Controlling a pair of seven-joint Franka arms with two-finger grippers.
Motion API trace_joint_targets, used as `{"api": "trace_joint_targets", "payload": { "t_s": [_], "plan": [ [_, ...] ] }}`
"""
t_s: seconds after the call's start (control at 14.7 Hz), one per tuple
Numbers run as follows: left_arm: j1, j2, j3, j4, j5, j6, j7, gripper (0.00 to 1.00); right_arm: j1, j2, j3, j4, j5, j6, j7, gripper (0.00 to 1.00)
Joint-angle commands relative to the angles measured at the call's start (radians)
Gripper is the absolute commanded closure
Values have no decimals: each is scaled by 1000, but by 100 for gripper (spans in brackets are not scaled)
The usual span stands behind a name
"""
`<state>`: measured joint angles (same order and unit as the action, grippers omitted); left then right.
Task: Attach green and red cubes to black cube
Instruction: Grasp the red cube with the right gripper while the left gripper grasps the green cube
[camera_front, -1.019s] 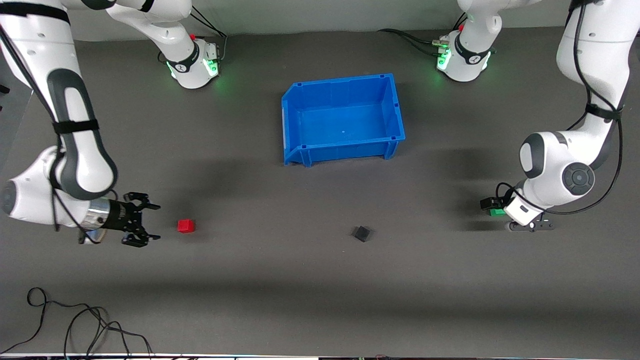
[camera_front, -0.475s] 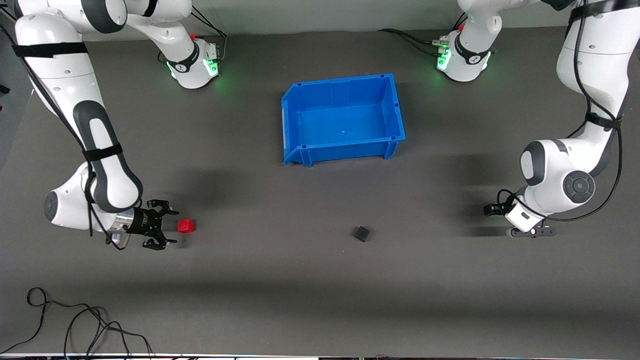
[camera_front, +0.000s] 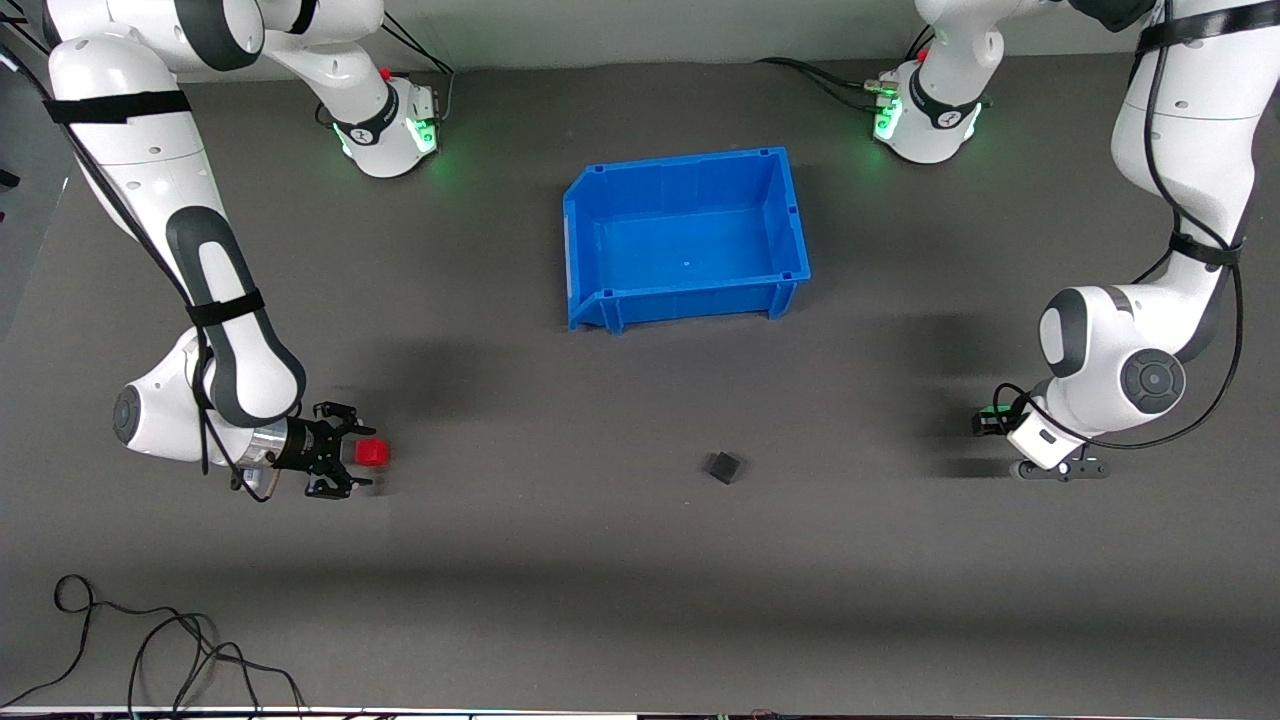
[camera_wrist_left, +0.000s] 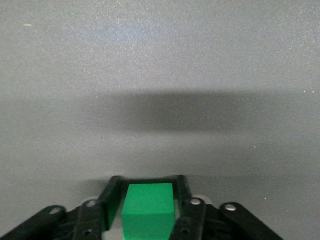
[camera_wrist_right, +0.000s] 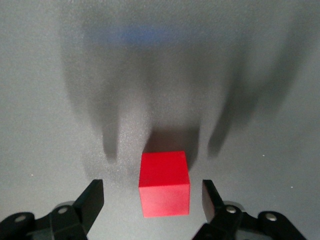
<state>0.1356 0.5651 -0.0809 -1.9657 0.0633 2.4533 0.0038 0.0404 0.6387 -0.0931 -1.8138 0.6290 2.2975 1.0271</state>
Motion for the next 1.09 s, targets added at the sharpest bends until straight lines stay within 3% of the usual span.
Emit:
{"api": "trace_joint_targets", "payload": {
  "t_s": [0.0, 0.27, 0.41, 0.54, 0.75, 1.02],
  "plan": [
    [4, 10, -2, 14, 17, -8, 7, 66, -1, 6, 0, 4, 28, 11, -27, 12],
    [2, 9, -2, 43, 12, -19, -14, 98, -5, 3, -2, -1, 28, 7, -53, 46],
    [3, 6, -5, 79, -11, -33, -104, 100, -7, 3, -2, 1, 28, 5, -56, 61],
    [-14, 10, -11, 146, -14, -117, -299, 100, -7, -1, -2, 1, 28, 3, -56, 69],
    [-80, 15, -13, 229, -26, -227, -609, 100, -5, -16, -2, 2, 28, 2, -55, 73],
    [-201, 117, -13, 396, -118, -221, -1115, 100, 18, -50, -2, 11, 26, 2, -35, 78]
  ]
}}
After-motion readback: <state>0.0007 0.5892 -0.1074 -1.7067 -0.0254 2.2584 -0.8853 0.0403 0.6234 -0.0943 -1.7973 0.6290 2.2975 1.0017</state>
